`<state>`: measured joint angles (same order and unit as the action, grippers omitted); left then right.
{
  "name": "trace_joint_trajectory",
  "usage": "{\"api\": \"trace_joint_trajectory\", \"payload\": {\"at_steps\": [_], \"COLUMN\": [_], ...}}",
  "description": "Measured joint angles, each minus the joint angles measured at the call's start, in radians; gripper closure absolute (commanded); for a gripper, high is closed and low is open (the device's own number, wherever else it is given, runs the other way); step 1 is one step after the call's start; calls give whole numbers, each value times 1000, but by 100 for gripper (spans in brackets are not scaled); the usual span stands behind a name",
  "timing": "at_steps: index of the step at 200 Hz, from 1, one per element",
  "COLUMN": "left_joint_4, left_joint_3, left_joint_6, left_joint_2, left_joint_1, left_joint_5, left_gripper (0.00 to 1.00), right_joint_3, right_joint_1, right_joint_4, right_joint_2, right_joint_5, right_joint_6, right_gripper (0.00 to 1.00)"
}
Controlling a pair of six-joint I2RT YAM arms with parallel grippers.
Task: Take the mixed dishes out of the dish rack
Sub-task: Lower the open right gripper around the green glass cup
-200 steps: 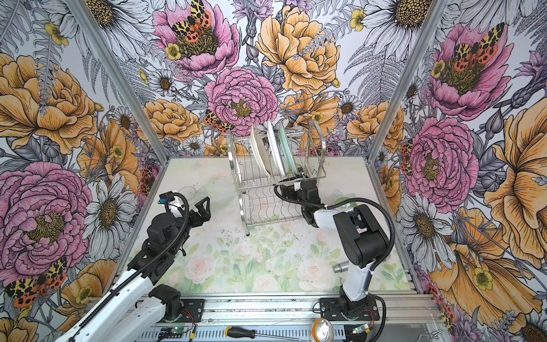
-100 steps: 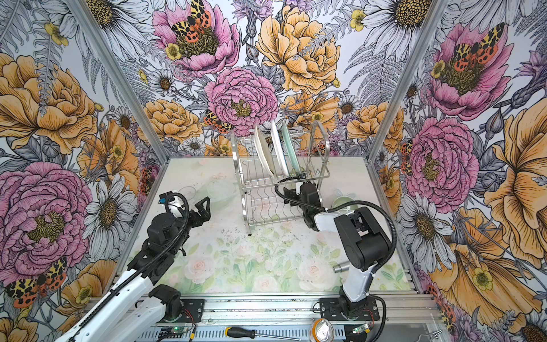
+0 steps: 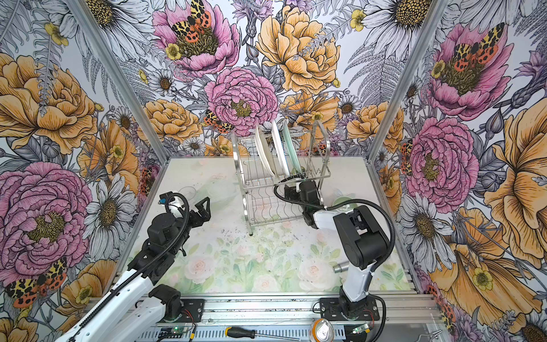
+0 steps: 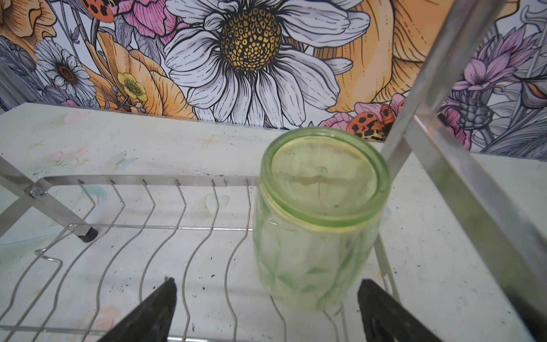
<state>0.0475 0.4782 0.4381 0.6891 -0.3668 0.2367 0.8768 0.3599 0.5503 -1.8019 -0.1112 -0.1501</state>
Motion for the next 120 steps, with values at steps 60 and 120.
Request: {"api": "trace_joint_trajectory", "payload": {"at_steps": [60,120], "left_joint_4": [0,-1], "left_joint_3": [0,-2], "left_joint_6": [0,0], "left_joint_2": [6,20], "left_joint_1": [12,18], "left_joint_5": [3,3], "left_gripper": [1,1], "right_joint_3": [35,52], "right_joint_1": [-12,-32], "right_joint_4": [-20,-6], "right_joint_2": [-17,-20], "right_joint_5": [19,90], "right_joint_6": [34,47], "right_gripper": [5,11]}}
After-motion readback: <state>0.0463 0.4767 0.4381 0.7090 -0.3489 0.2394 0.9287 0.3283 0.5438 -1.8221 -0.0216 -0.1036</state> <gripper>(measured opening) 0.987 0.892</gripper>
